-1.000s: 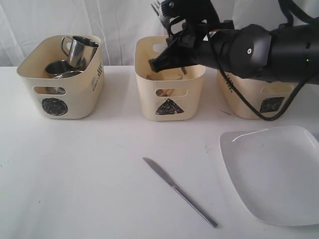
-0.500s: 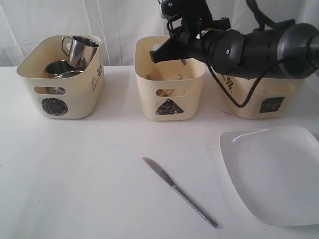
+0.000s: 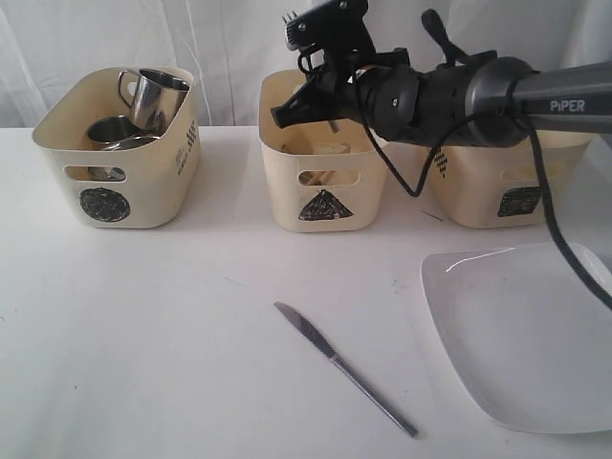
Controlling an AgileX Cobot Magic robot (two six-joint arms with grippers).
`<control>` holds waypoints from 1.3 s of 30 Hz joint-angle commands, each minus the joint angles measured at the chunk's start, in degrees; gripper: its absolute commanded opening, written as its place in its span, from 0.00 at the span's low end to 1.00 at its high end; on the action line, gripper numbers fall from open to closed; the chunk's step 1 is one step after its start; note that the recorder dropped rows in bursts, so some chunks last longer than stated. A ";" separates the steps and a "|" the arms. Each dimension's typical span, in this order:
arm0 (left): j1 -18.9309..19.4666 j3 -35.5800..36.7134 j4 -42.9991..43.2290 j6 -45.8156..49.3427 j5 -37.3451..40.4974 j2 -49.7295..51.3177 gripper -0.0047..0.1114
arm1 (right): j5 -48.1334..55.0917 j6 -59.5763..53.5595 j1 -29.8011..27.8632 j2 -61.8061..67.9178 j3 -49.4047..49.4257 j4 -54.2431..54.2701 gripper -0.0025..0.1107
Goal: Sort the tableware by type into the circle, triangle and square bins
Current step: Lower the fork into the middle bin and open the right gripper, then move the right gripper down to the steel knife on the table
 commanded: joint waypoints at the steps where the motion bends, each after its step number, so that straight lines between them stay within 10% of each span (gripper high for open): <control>1: 0.01 0.25 -0.27 -0.46 0.00 -0.30 0.36 | 1.73 -0.07 -0.32 1.83 -1.92 -0.66 0.03; 14: 0.01 0.25 -0.27 -0.46 0.00 -0.30 0.36 | 3.37 -0.07 -0.89 2.24 -1.91 -0.47 0.38; 39: 0.01 0.25 -0.27 -0.46 0.00 -0.30 0.36 | 54.46 9.74 -0.23 -8.96 8.37 -12.24 0.38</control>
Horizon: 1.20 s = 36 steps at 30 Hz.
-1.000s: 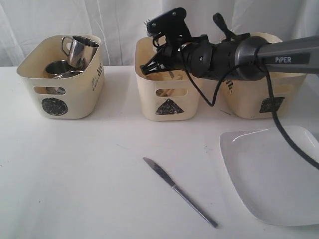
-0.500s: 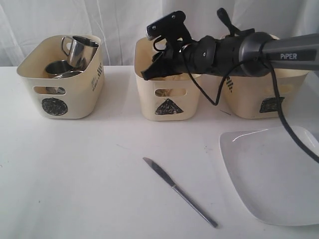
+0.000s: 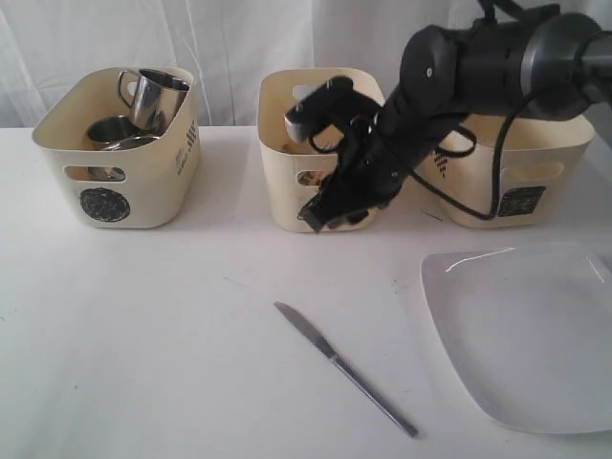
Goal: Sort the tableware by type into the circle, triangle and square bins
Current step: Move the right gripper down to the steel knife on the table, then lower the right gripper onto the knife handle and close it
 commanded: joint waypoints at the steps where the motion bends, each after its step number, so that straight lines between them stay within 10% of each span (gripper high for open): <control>1: 0.01 0.25 -0.27 -0.46 0.00 -0.30 0.36 | 3.37 3.86 0.52 -0.36 5.77 -0.63 0.38; 36: 0.01 0.25 -0.27 -0.46 0.00 -0.30 0.36 | 1.02 18.21 13.66 -8.33 22.92 -10.69 0.38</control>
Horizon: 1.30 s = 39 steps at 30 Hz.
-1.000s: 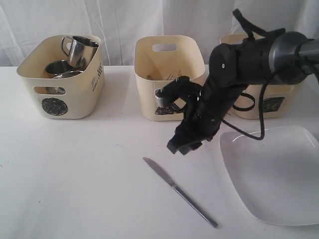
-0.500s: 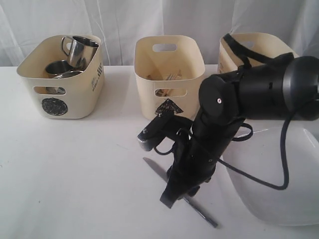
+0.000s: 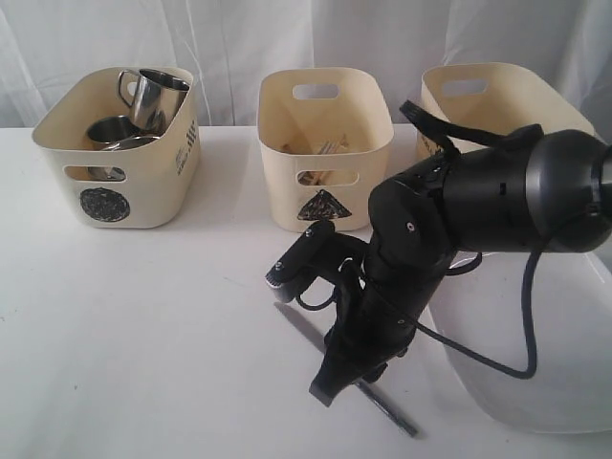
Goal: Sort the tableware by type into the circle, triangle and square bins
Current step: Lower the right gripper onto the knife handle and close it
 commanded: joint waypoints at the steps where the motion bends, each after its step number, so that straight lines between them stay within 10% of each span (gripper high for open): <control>1: 0.01 0.25 -0.27 -0.46 0.00 -0.30 0.36 | 0.79 4.34 0.07 -0.01 0.47 -1.28 0.38; 39: 0.01 0.25 -0.27 -0.46 0.00 -0.30 0.36 | -1.54 6.72 1.73 3.02 3.00 -2.04 0.38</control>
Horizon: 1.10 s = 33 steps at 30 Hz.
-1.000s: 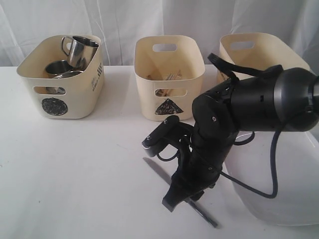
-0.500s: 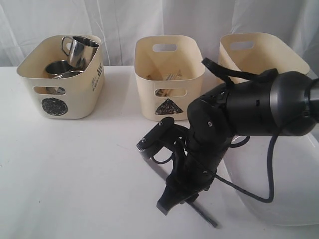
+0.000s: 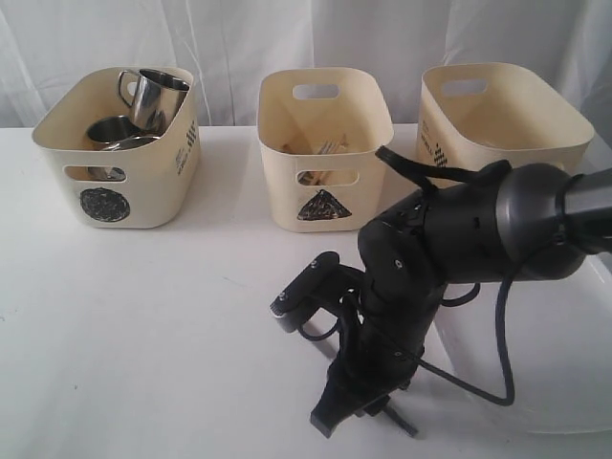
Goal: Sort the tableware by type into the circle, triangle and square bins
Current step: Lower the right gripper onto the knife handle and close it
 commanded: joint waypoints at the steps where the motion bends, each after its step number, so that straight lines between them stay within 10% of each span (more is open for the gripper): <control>1: 0.01 0.25 -0.27 -0.46 0.00 -0.30 0.36 | -0.87 0.31 0.07 0.29 0.26 0.00 0.38; 33: 0.01 0.25 -0.27 -0.46 0.00 -0.30 0.36 | -0.38 0.31 0.07 2.55 0.26 0.00 0.36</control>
